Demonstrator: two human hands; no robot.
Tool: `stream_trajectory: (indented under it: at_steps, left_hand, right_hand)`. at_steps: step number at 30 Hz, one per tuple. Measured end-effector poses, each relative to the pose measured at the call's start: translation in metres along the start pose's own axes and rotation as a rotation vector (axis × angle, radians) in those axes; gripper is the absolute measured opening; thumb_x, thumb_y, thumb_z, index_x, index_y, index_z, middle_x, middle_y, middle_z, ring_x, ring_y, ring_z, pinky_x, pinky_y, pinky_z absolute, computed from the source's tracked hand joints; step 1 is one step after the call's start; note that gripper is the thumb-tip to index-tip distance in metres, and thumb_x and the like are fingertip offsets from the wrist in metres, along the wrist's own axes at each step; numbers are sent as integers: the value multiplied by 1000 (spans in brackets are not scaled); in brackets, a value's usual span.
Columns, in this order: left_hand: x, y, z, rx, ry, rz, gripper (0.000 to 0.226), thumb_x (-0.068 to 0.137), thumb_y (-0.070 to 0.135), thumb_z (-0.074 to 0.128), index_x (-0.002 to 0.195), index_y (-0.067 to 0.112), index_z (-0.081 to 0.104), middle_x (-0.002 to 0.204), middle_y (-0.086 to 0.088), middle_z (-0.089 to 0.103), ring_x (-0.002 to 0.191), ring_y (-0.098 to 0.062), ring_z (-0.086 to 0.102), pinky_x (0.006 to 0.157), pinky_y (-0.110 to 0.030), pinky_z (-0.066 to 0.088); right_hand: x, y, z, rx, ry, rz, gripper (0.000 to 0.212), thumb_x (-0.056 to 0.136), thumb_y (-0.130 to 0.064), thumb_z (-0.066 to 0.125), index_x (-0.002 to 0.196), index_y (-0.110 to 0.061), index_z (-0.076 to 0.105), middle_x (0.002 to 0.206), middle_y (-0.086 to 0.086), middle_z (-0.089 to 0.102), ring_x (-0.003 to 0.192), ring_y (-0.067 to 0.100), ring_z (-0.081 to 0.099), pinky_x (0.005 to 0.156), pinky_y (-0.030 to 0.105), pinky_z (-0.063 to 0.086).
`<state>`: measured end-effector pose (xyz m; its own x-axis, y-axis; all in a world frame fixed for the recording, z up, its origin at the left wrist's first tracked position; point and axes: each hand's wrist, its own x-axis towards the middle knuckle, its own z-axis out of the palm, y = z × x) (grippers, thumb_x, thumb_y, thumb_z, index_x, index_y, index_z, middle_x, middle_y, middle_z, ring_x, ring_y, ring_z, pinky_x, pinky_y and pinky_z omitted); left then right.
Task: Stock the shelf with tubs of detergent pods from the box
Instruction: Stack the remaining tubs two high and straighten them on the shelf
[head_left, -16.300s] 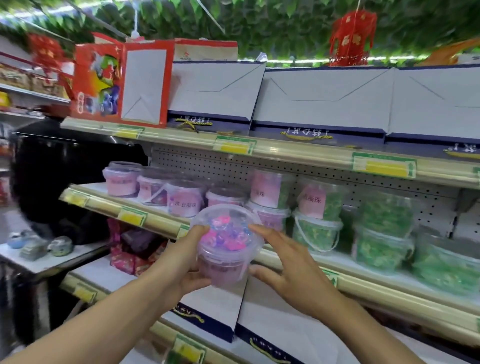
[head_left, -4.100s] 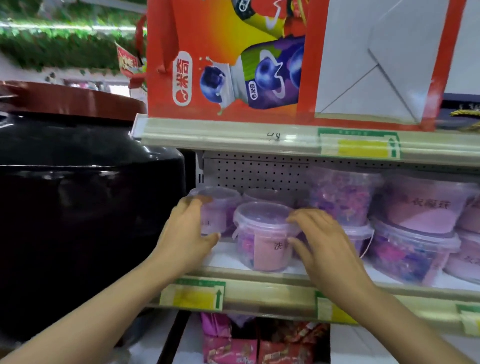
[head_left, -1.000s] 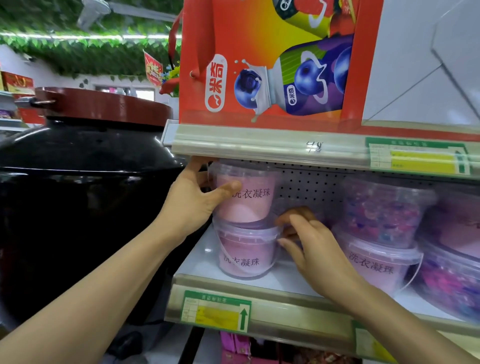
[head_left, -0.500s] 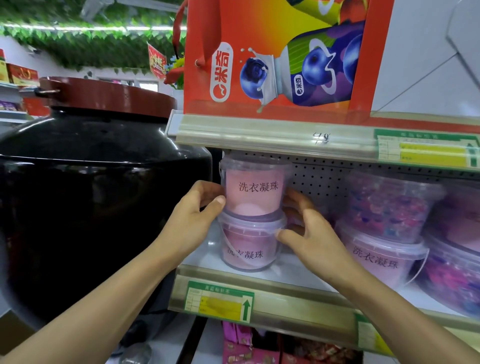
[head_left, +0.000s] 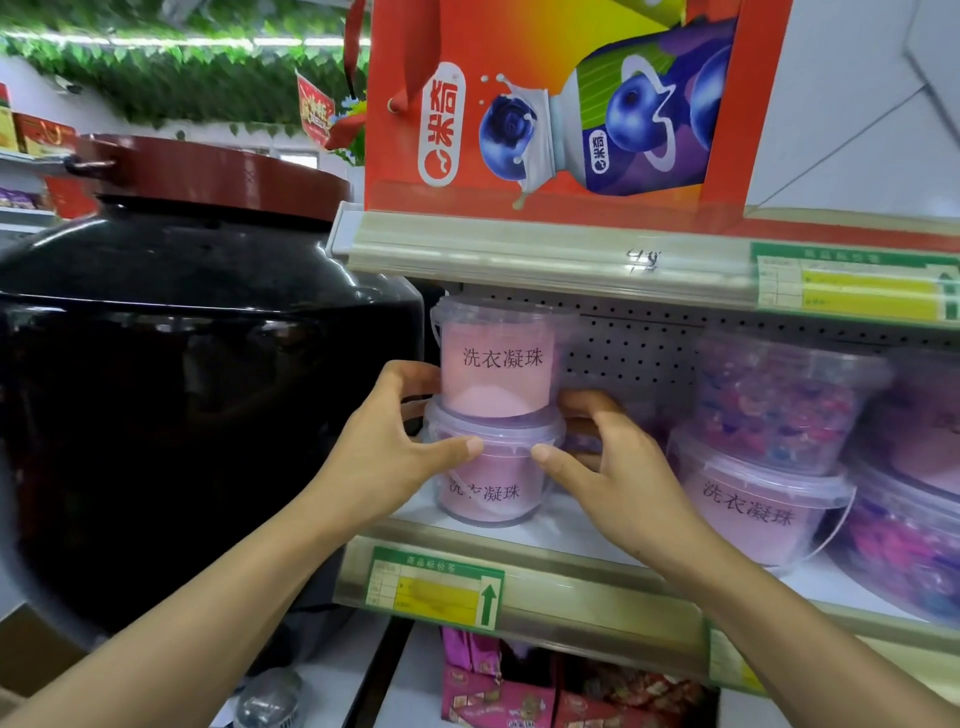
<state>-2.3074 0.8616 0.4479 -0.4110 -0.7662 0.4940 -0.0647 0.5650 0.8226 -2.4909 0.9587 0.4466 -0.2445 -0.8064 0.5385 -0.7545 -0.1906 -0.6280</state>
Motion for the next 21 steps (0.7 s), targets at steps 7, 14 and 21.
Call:
stream_trajectory:
  at_steps: [7,14,21]
  left_hand:
    - [0,2,-4,-29,48,4,63,69,13,82,121,24,47,121,18,55,108,6,52,88,-23,49]
    - [-5,-3,-1,-41,64,-2,81,57,38,86,124,32,41,124,23,51,117,-1,52,99,-35,47]
    - [-8,-5,14,-44,79,-33,92,57,36,87,130,33,32,117,26,52,107,0,57,94,-33,50]
  right_hand:
    - [4,-9,8,24,-11,6,47,83,-31,68,124,-20,48,124,-1,55,102,12,62,89,34,53]
    - [4,-2,-9,-236,38,82,41,90,-12,53,129,-18,42,122,6,53,100,22,57,82,29,45]
    - [24,-10,-17,-882,-53,204,44,85,1,53,128,-3,42,130,16,36,112,36,51,79,38,45]
